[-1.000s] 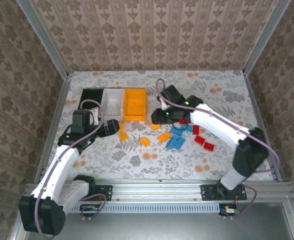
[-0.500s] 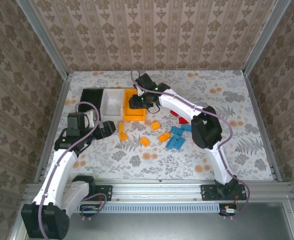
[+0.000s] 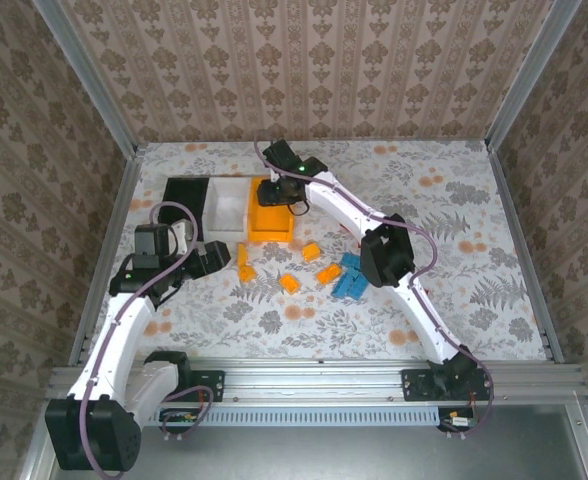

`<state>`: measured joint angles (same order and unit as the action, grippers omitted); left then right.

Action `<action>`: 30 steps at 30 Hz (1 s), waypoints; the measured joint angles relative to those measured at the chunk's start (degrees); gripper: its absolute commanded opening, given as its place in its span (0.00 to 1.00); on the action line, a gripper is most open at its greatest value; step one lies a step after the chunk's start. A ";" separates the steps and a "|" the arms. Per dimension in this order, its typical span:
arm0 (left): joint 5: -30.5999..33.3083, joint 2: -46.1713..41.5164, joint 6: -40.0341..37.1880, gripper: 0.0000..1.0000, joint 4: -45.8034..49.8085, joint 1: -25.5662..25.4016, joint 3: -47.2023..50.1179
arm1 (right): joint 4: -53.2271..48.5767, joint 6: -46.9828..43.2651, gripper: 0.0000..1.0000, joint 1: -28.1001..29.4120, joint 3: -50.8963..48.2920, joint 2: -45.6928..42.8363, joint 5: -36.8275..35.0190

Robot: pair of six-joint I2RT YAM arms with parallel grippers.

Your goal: Sort the legos into containers by color

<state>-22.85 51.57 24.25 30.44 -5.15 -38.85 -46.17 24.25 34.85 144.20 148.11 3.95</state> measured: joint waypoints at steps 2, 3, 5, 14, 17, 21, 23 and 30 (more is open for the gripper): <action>-0.11 0.15 0.00 1.00 0.00 0.00 0.00 | -1.57 -0.09 0.42 -0.66 0.22 0.26 -1.68; -0.13 0.24 0.00 1.00 0.00 0.00 0.00 | -2.45 -0.13 0.42 -1.05 0.22 0.26 -2.62; -0.13 0.37 0.00 1.00 -0.04 0.00 0.00 | -3.87 -0.33 0.42 -1.84 0.22 0.26 -4.52; -0.35 1.31 0.00 1.00 -0.37 0.00 0.00 | -5.31 -1.49 0.42 -5.84 -2.69 0.26 -9.70; -0.35 1.31 0.00 1.00 -0.44 0.00 0.09 | -5.18 -1.86 0.47 -7.74 -5.31 0.15 -9.81; -0.35 1.31 0.00 1.00 -0.48 0.00 0.24 | -3.87 -3.30 0.72 -10.29 -10.45 -1.53 -9.68; -0.35 1.31 0.00 1.00 -0.50 0.00 0.26 | -3.19 -3.80 0.75 -11.13 -13.53 -3.76 -9.53; -0.48 1.31 0.02 1.00 -1.31 0.00 0.59 | -3.37 -4.39 0.76 -12.04 -19.08 -11.06 -8.90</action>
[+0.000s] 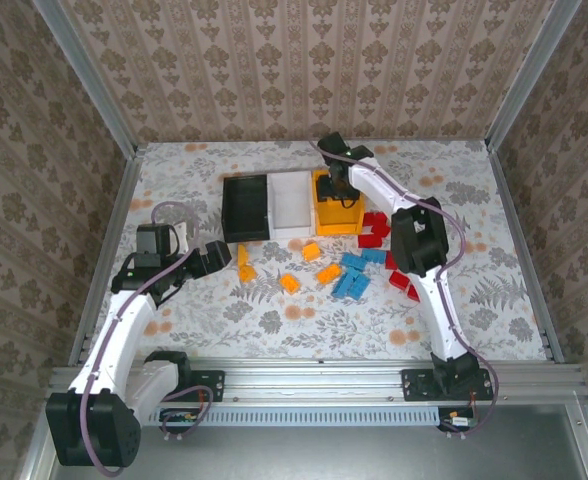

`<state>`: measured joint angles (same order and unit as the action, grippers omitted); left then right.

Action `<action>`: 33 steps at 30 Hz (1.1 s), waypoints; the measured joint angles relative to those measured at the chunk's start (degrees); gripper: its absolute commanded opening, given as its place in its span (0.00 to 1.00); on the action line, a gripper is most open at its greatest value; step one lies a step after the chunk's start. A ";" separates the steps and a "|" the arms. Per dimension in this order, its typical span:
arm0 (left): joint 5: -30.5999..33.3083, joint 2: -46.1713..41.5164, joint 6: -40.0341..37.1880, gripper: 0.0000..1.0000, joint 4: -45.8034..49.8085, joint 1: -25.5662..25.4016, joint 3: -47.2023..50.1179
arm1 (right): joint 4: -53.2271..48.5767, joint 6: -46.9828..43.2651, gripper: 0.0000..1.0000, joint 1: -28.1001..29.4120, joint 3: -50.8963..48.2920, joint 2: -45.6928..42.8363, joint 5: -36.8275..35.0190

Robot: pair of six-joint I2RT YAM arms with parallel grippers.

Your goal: Sort the legos into containers by color

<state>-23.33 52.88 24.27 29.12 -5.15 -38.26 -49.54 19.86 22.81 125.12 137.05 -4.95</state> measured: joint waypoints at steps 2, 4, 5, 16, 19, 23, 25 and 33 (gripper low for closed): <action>-0.09 0.00 0.00 1.00 -0.02 0.00 0.02 | -0.04 0.02 0.76 0.28 -0.11 -2.40 0.68; -0.13 -0.09 0.04 1.00 -0.15 0.00 0.04 | -0.20 -0.07 0.77 0.42 -0.35 -6.21 0.85; -0.24 -0.15 0.15 1.00 -0.22 0.00 0.04 | -0.42 -0.17 0.78 0.46 -0.59 -8.24 0.85; -1.14 -2.62 1.68 1.00 -2.45 0.00 1.79 | 0.26 -1.22 0.47 -0.02 -3.93 -21.49 1.33; -1.11 -2.75 1.70 1.00 -2.47 0.00 2.03 | 1.31 -0.79 0.45 0.11 -5.70 -18.38 1.90; -0.87 -2.78 1.66 1.00 -2.27 0.00 2.08 | 3.52 0.52 0.43 0.90 -5.77 -11.17 3.04; -0.85 -2.78 1.66 1.00 -2.32 0.00 2.34 | 4.63 1.31 0.42 1.22 -5.77 -7.45 3.76; -0.70 -2.29 1.64 1.00 -2.36 0.00 2.99 | 8.72 3.08 0.43 1.77 -3.89 -1.97 6.67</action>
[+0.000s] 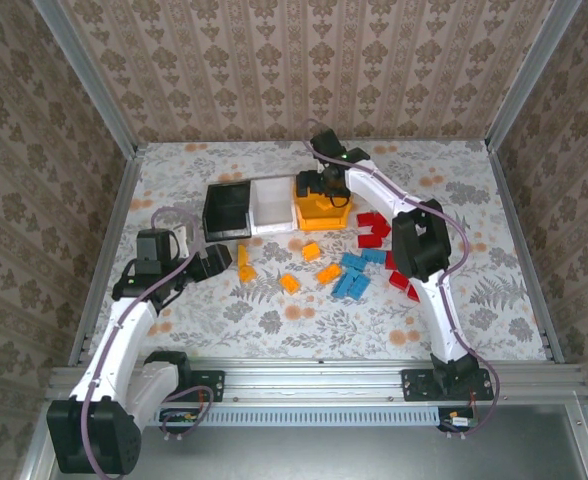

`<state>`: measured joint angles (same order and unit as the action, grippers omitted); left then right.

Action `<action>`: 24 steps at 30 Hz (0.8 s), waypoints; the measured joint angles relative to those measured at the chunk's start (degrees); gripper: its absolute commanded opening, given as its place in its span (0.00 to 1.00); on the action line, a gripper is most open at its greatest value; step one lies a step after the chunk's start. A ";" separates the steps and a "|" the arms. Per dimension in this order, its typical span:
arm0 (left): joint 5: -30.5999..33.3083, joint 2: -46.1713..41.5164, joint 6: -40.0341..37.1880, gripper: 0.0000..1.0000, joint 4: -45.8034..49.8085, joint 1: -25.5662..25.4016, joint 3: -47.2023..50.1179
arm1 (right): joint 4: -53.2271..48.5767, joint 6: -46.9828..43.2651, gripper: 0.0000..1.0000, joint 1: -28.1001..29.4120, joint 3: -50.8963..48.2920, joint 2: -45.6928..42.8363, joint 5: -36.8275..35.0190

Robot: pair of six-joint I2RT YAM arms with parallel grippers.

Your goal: Sort the legos into containers by color

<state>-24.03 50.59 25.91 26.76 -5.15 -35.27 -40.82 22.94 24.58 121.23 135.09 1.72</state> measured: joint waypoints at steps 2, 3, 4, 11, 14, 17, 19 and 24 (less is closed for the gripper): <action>0.02 0.28 0.00 1.00 0.00 0.00 0.02 | -0.07 0.07 0.46 0.00 1.31 0.76 0.26; 0.02 0.35 0.00 1.00 0.00 0.00 0.02 | -0.09 -0.02 0.48 0.00 1.97 1.18 0.15; 0.02 0.44 0.00 1.00 0.00 0.00 0.02 | -0.09 0.00 0.48 0.00 2.43 1.44 0.17; 0.02 0.46 0.00 1.00 0.00 0.00 0.02 | 5.14 0.20 0.05 -0.11 -2.89 -0.96 0.46; 0.02 0.46 0.00 1.00 0.02 0.00 0.02 | 6.43 0.24 0.04 -0.20 -3.63 -1.16 0.48; 0.02 0.33 0.00 1.00 0.11 0.00 0.02 | 7.93 0.26 0.22 -0.31 -4.33 -1.22 0.50; 0.04 0.02 0.00 1.00 0.31 0.00 0.02 | 8.81 0.26 0.58 -0.33 -4.66 -1.27 0.50; 0.98 -0.11 0.20 0.98 0.17 0.00 0.02 | 14.73 2.82 0.63 0.09 -8.04 -3.43 4.76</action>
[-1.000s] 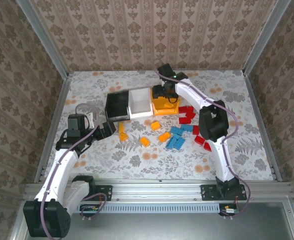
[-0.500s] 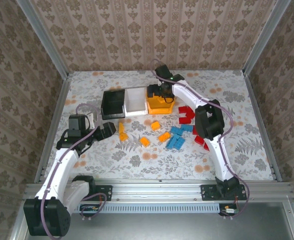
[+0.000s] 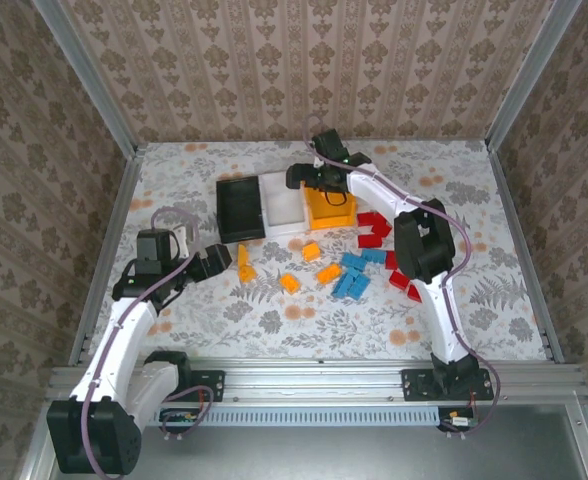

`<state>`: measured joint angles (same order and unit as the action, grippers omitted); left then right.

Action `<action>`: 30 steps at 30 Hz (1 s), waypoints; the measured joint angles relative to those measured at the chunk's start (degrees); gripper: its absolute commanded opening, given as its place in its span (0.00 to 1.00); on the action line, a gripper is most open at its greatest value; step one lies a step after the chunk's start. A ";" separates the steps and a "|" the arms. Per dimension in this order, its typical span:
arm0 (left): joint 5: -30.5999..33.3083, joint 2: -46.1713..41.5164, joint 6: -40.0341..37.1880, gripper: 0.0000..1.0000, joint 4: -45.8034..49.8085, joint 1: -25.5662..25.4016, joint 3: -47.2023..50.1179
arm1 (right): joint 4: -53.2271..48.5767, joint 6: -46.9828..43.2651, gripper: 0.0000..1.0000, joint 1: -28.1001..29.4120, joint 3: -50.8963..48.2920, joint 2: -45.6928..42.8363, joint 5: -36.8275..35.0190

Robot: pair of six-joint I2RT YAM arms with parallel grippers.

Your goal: Sort the legos into containers by color

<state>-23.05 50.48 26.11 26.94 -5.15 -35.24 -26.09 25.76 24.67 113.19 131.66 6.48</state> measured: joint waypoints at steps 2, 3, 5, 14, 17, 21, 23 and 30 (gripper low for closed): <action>1.05 0.61 0.52 0.97 -0.63 0.00 -0.02 | 1.40 0.31 0.62 0.02 -3.48 -0.59 0.46; 1.42 1.66 1.03 0.97 -1.27 -0.02 -0.22 | 2.29 0.74 0.62 0.00 -5.73 -0.59 0.52; 2.01 5.53 2.08 0.98 -2.60 -0.48 -1.90 | 2.69 1.07 0.61 -0.04 -8.83 -0.57 0.72; 3.82 18.21 4.00 0.99 -9.03 -6.12 -11.04 | 4.26 -0.17 0.63 -0.13 -15.13 -6.43 0.02; 4.02 18.32 4.31 0.99 -9.46 -6.19 -11.04 | 4.33 -0.72 0.63 -0.22 -15.15 -10.80 -0.55; 4.02 18.32 4.35 0.99 -9.68 -6.19 -11.04 | 4.15 -1.36 0.63 -0.52 -14.21 -15.87 -0.68; 4.00 18.32 4.35 0.99 -9.68 -6.40 -11.04 | 4.11 -1.38 0.63 -0.76 -13.57 -17.35 -0.61; 3.58 18.16 4.31 0.99 -8.96 -6.78 -11.63 | -0.66 -0.66 0.65 -3.19 -13.66 -22.21 -0.11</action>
<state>-19.46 68.64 30.41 17.98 -11.92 -46.87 -26.74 25.10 21.47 99.53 109.45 6.37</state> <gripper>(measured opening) 0.992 0.646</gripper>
